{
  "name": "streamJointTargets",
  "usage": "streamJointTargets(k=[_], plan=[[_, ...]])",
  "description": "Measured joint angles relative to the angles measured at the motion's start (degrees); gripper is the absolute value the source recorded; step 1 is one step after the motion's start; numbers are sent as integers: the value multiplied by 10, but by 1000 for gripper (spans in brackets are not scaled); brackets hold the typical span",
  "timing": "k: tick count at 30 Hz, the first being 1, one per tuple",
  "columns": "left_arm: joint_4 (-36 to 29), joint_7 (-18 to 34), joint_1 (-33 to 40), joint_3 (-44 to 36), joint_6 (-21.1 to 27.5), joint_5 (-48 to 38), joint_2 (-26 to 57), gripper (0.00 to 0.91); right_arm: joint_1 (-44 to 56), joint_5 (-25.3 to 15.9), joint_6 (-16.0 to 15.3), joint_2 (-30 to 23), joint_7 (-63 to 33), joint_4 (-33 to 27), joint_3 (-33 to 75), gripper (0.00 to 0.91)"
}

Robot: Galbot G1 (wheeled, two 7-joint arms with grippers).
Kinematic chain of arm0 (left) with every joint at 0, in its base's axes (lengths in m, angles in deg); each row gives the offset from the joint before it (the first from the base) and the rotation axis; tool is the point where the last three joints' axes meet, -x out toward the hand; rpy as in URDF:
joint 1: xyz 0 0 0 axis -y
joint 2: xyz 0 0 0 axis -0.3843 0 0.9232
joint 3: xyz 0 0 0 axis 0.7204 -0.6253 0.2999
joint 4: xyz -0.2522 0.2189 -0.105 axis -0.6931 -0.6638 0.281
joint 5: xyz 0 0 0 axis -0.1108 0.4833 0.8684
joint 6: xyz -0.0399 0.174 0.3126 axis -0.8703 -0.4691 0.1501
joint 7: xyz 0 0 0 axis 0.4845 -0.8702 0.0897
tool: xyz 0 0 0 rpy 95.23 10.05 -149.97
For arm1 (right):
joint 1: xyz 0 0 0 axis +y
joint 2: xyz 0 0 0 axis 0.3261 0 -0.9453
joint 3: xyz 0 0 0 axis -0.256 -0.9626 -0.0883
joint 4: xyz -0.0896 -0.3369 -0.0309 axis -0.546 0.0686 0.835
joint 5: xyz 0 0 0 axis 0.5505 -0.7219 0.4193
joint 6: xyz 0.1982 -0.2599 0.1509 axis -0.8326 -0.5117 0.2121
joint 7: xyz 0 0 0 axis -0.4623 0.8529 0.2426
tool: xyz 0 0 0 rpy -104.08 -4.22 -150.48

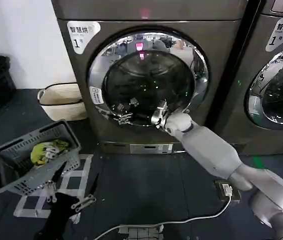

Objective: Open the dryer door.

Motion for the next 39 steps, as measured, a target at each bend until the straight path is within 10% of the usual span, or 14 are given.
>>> streamJointTargets(k=[39], plan=[[1, 0, 2, 1, -1, -3, 1, 907, -38, -11, 12, -91, 76, -119, -1, 907]])
